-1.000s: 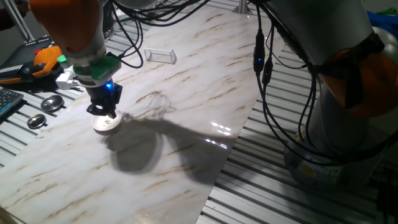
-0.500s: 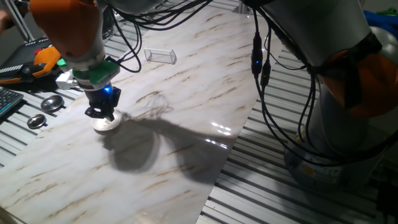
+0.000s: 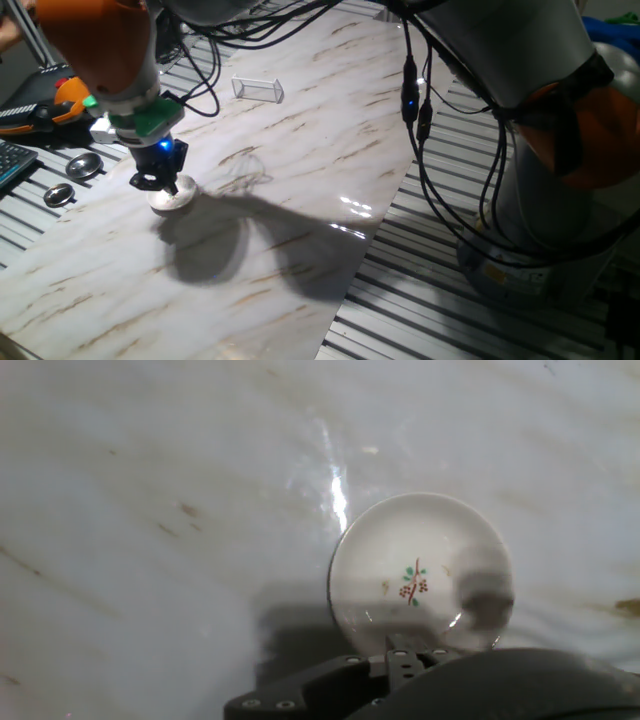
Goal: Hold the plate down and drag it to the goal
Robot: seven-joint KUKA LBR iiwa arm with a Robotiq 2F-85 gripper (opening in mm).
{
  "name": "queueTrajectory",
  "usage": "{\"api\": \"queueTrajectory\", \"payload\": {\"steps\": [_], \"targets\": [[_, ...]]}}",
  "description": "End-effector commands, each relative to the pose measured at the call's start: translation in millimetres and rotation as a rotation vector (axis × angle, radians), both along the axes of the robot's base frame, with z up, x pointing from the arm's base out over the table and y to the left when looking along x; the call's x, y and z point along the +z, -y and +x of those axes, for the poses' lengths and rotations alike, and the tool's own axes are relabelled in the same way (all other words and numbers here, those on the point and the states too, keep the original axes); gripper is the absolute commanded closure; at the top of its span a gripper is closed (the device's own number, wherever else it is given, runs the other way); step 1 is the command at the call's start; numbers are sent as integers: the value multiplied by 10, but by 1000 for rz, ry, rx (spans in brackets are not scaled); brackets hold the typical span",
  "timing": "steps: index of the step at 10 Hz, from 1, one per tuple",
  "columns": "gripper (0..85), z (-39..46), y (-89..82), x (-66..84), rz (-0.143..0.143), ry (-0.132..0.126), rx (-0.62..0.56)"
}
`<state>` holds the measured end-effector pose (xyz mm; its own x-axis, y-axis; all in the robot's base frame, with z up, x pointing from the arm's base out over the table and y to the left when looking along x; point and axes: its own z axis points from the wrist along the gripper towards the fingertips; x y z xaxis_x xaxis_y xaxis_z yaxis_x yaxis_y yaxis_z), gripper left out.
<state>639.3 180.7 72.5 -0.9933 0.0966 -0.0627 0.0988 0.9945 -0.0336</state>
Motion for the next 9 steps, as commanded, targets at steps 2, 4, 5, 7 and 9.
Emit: {"api": "queueTrajectory", "payload": {"steps": [2,4,5,7,9], "targets": [[850,53,41,-67,4,12,2],[850,103,128,-145,31,29,-1],[850,120,184,-172,49,30,1],[850,153,274,-159,48,32,10],[850,179,347,-162,36,42,33]]}}
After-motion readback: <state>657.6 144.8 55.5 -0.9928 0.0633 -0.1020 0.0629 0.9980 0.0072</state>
